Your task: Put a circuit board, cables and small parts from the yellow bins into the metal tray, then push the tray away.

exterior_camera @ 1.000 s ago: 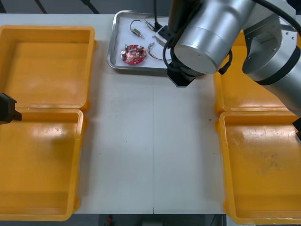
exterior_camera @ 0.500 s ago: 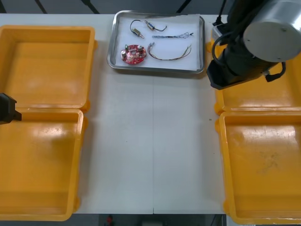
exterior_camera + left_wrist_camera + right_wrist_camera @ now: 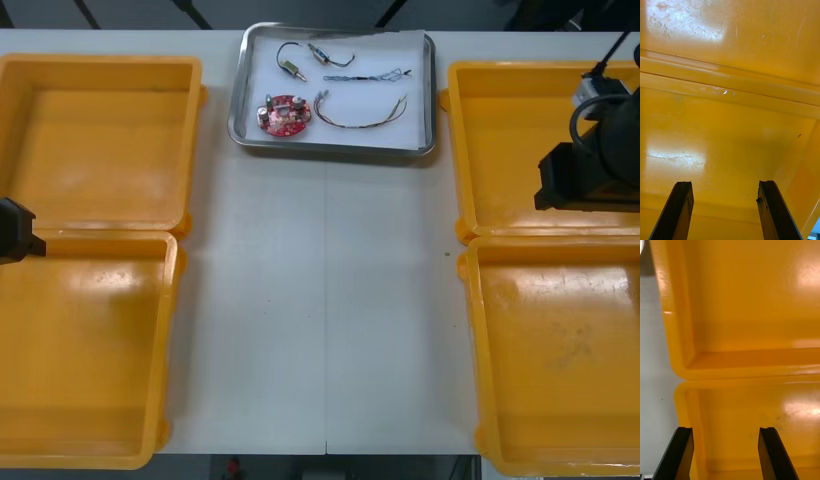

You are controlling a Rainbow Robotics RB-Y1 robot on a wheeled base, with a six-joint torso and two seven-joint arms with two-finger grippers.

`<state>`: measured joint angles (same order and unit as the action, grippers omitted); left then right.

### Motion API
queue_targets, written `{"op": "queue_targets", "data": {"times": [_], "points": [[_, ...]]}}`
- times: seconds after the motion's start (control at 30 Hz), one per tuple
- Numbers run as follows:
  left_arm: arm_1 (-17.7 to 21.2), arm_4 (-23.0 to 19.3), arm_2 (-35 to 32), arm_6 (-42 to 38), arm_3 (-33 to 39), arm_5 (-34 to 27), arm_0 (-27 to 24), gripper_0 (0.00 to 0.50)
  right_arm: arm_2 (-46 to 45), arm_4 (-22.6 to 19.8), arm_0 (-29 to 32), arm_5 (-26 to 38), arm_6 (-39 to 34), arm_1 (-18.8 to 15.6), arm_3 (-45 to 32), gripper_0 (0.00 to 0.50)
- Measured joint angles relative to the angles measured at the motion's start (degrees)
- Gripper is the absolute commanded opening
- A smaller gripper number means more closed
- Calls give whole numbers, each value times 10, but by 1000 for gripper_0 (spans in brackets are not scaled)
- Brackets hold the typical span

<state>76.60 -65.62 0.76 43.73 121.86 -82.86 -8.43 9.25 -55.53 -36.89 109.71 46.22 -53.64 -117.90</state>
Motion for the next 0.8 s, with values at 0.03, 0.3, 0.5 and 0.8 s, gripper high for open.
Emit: {"op": "queue_targets", "data": {"times": [0.03, 0.3, 0.5, 0.8], "points": [[0, 0, 0, 0, 0, 0, 0, 500, -19, -1, 20, 0, 0, -4, -5, 500], [0, 0, 0, 0, 0, 0, 0, 500, -133, -10, 139, -18, 6, -7, -21, 500], [0, 0, 0, 0, 0, 0, 0, 500, -168, -9, 186, -20, 93, -7, -21, 500], [0, 0, 0, 0, 0, 0, 0, 500, -174, -6, 215, -48, 95, -7, -14, 500]]}}
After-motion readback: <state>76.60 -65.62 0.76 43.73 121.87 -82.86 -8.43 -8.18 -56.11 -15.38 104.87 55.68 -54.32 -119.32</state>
